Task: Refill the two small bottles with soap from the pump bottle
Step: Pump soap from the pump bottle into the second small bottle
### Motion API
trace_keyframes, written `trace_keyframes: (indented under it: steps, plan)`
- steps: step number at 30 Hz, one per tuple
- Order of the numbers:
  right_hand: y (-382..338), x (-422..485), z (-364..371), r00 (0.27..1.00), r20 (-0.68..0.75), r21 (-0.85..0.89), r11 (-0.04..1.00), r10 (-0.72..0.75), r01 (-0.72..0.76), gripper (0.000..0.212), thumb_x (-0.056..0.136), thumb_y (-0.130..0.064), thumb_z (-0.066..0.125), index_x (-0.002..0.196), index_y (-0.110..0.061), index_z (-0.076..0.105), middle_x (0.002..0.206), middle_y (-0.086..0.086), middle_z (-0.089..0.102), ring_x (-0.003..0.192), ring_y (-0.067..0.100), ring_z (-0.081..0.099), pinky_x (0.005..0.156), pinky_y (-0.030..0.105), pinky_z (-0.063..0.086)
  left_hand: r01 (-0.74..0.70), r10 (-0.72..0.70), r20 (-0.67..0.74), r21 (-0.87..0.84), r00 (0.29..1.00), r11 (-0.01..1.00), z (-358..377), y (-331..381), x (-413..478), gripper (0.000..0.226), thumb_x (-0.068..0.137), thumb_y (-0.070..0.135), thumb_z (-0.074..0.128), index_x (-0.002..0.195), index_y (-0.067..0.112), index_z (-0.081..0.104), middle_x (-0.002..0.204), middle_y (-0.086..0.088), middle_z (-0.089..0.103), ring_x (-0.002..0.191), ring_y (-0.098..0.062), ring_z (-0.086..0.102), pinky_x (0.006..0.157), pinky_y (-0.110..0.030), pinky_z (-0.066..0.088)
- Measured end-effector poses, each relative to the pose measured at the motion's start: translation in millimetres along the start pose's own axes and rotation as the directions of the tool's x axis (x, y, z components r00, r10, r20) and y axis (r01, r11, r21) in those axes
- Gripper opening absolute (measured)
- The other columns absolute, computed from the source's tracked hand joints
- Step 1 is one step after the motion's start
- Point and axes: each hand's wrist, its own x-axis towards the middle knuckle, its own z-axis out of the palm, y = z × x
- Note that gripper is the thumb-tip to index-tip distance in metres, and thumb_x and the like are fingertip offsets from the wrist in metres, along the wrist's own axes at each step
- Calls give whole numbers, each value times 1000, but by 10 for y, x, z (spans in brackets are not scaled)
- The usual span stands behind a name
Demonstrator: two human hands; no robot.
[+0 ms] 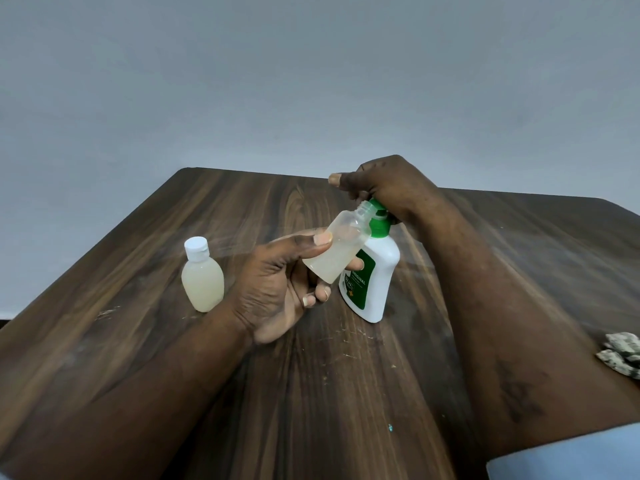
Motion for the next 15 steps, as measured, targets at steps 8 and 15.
trace_keyframes:
  steps: [8, 15]
  plan:
    - [-23, 10, -12, 1000, -10, 2, 1000, -21, 21, 40, 84, -48, 83, 74, -14, 64, 60, -2, 54, 56, 16, 47, 58, 29, 40, -4, 4, 3, -7, 1000, 1000, 8, 17, 0, 32, 83, 30, 61, 104, 13, 79, 101, -24, 72, 52, -18, 46, 40, -19, 36]
    - [-7, -2, 7, 1000, -7, -21, 1000, 22, -22, 44, 84, -47, 83, 66, -16, 58, 62, -2, 55, 55, 14, 48, 59, 28, 42, 5, -5, -18, -11, 1000, 1000, -20, 5, -1, 33, 84, 30, 63, 106, 10, 78, 101, -26, 72, 50, -17, 49, 39, -19, 38]
